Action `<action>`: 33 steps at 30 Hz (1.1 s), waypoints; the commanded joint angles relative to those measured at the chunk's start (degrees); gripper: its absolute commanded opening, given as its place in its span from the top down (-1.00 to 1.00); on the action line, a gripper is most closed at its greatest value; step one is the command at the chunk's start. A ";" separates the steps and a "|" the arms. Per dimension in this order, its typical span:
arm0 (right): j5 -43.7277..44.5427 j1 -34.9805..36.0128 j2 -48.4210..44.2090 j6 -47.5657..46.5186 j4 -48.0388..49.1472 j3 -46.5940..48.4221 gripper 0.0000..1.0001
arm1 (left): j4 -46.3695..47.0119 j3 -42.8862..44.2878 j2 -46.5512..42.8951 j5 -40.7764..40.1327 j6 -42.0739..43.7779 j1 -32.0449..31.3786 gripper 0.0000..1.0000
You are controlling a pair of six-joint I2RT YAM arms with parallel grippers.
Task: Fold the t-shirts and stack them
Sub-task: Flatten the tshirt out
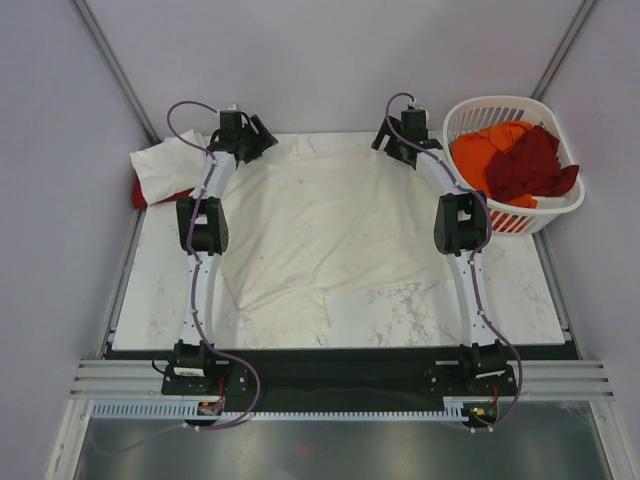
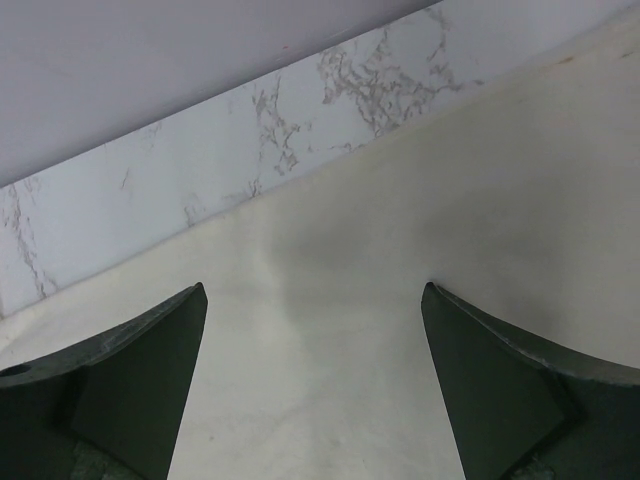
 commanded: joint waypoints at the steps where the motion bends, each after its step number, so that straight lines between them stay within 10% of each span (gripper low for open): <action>1: 8.63 -0.25 2.53 1.27 -4.01 0.30 -0.96 | 5.87 4.27 2.66 1.90 -1.93 0.50 -0.58; 14: -3.94 5.81 -22.24 -9.98 5.22 -11.82 -0.96 | 12.91 -9.14 -33.84 9.19 -0.18 0.06 -1.00; 25: 3.20 9.95 -60.26 -1.82 4.60 -53.43 -0.96 | -11.22 -76.63 -96.49 -2.49 0.44 -3.45 -0.87; 33: 2.48 13.28 -79.29 3.12 7.33 -79.05 -0.96 | -29.11 -107.20 -120.02 -5.75 -11.14 -8.72 -0.83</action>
